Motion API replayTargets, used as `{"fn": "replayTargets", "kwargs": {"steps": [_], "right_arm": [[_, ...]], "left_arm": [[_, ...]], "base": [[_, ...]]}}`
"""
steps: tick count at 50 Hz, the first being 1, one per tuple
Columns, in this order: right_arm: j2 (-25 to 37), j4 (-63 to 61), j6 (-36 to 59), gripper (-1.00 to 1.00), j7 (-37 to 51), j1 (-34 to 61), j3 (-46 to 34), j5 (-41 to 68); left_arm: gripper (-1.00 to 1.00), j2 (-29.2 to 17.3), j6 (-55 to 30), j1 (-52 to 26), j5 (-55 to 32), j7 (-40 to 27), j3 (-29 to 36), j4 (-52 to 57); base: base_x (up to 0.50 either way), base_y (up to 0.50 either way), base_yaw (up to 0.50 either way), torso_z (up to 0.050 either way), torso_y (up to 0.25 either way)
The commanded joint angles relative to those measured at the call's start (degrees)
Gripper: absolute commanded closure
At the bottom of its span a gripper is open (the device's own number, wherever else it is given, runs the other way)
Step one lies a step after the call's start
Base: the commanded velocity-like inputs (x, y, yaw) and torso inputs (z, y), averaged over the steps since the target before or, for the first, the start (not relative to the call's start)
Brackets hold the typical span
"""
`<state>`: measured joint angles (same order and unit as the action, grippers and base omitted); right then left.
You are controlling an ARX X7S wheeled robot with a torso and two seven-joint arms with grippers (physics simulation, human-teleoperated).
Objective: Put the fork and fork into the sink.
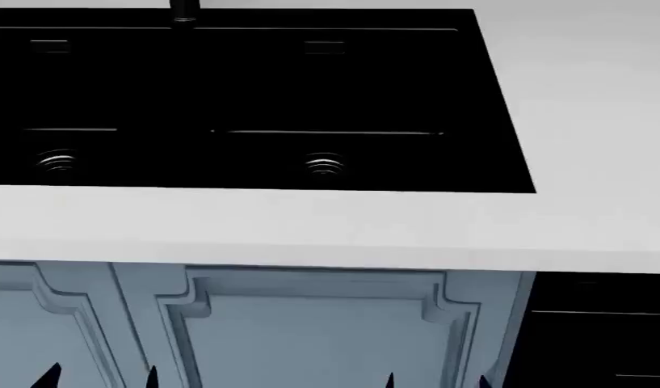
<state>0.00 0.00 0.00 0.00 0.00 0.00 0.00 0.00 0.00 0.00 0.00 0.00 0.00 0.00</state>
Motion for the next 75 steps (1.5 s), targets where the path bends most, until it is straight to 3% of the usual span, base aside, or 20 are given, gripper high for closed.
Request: {"fn": "replayTargets", "kwargs": {"steps": [1,31,50,56,63,68,75], "right_arm": [[0.5,0.0,0.0,-1.00,0.7,0.0,0.0,0.5],[4.0,-2.1,0.1,-1.00,5.5,-0.7,-4.7,3.8],[6.6,-16.7,2.5,-1.00,8.2,-1.3,-5.9,3.0],[9.1,-24.4,12.6,-1.00,7.5,1.7,-6.0,3.3],[12.8,-36.1,33.8,-1.00,5.6,8.2,-4.3,6.3],[14.0,-44.8,55.2,-1.00,3.2,18.9,1.2,15.5],[15.7,-45.5,75.2,-1.00,3.8,33.1,6.0,20.3]], "left_arm": [[-1.00,-0.6,0.0,0.0,-0.6,-0.6,0.6,0.0],[-1.00,-4.4,-1.1,0.8,-5.0,-5.2,3.9,2.2],[-1.00,-6.7,-5.6,-0.8,-5.0,-7.5,5.3,15.3],[-1.00,-7.7,-15.0,-5.0,-5.4,-8.2,5.6,20.5],[-1.00,-8.7,-36.6,-13.5,-9.6,-9.2,3.9,30.6],[-1.00,-9.7,-49.1,-23.7,-10.2,-10.9,2.8,32.6],[-1.00,-11.6,-57.2,-34.5,-10.5,-11.3,2.3,31.3]], "base": [[0.00,0.00,0.00,0.000,0.000],[0.00,0.00,0.00,0.000,0.000],[0.00,0.00,0.00,0.000,0.000],[0.00,0.00,0.00,0.000,0.000],[0.00,0.00,0.00,0.000,0.000],[0.00,0.00,0.00,0.000,0.000],[0.00,0.00,0.00,0.000,0.000]]}}
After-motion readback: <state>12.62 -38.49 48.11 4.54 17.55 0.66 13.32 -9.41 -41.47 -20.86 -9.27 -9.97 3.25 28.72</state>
